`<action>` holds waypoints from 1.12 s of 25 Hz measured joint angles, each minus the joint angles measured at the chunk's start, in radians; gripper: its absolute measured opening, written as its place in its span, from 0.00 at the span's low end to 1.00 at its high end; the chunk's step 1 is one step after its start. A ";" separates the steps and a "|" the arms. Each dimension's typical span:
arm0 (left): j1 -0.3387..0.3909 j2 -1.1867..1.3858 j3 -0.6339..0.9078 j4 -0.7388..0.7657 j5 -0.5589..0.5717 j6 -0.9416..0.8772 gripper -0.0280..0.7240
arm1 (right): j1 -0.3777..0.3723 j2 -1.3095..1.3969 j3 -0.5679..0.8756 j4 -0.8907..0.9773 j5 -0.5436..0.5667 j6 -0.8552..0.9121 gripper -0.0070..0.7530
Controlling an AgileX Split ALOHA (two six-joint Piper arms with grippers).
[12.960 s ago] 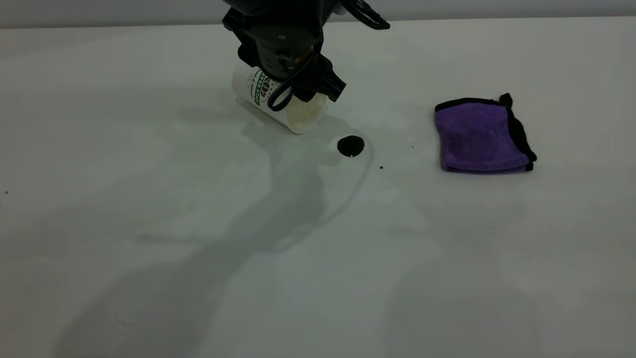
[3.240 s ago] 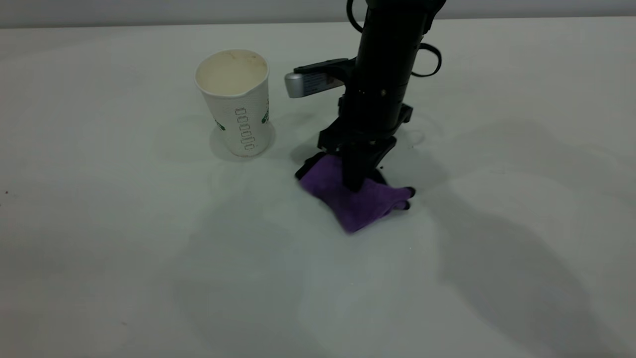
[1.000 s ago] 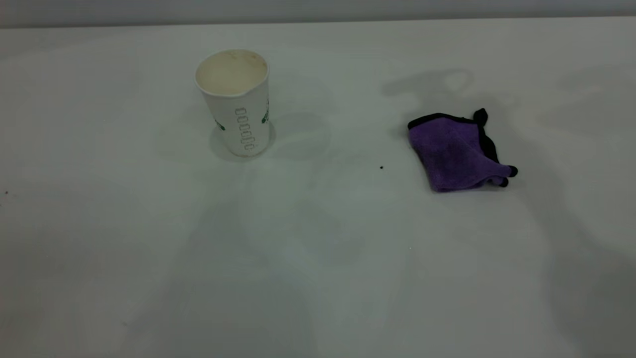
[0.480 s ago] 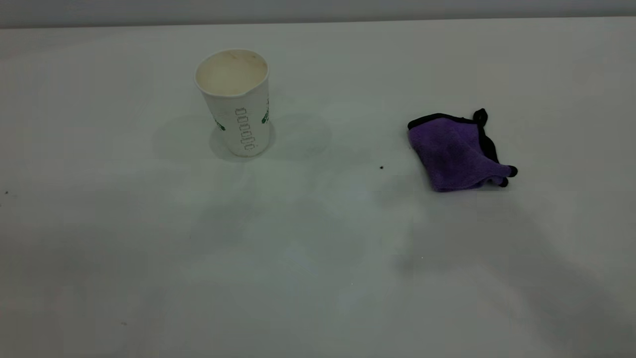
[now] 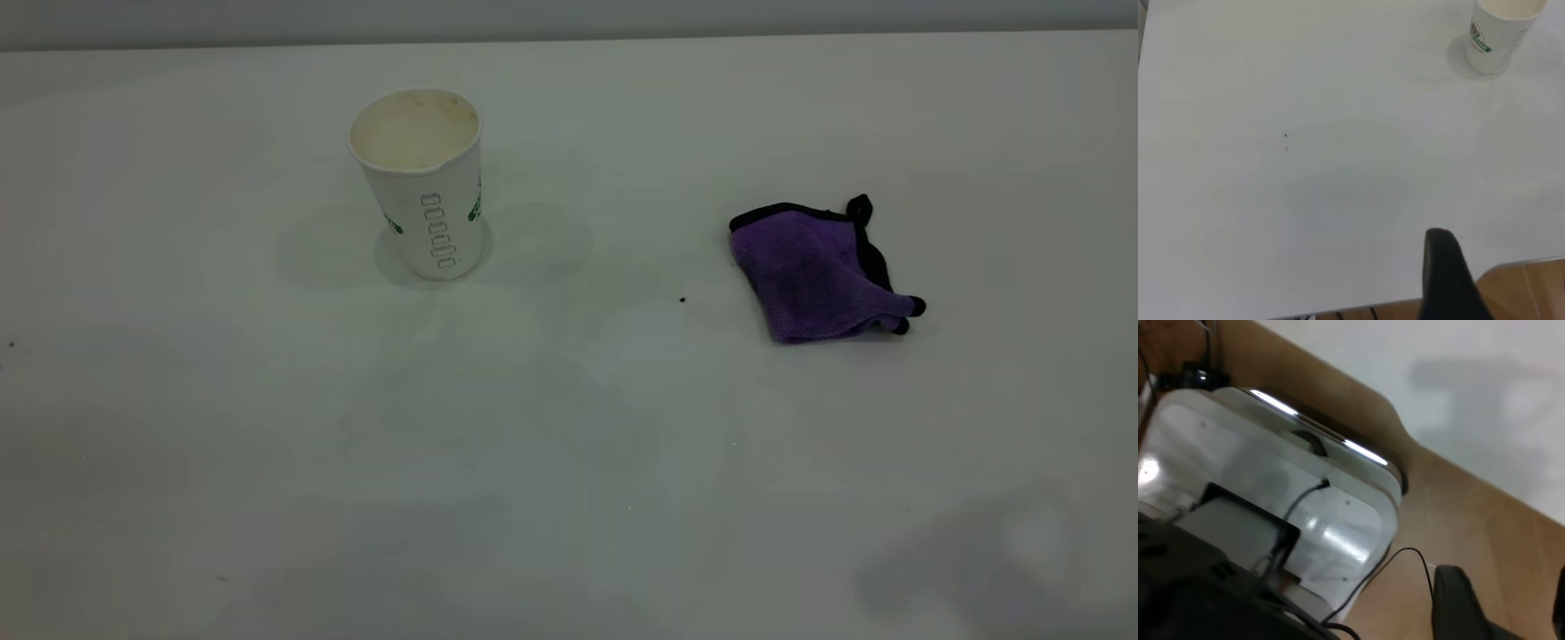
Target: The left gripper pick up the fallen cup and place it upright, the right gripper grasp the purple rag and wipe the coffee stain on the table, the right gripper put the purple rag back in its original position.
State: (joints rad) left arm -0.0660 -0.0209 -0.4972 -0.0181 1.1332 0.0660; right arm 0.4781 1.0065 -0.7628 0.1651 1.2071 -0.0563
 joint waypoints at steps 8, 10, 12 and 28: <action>0.000 0.000 0.000 0.000 0.000 0.001 0.65 | 0.000 -0.311 0.272 -0.083 -0.077 0.029 0.52; 0.000 0.000 0.000 0.000 0.000 0.001 0.65 | 0.000 -0.375 0.286 -0.095 -0.095 0.049 0.52; 0.000 0.000 0.000 0.000 0.000 0.001 0.65 | 0.000 -0.432 0.286 -0.111 -0.101 0.071 0.52; 0.000 0.000 0.000 0.000 0.000 0.001 0.65 | 0.000 -0.610 0.286 -0.124 -0.097 0.095 0.52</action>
State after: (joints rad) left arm -0.0660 -0.0209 -0.4972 -0.0181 1.1332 0.0670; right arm 0.4781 0.3968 -0.4765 0.0409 1.1102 0.0389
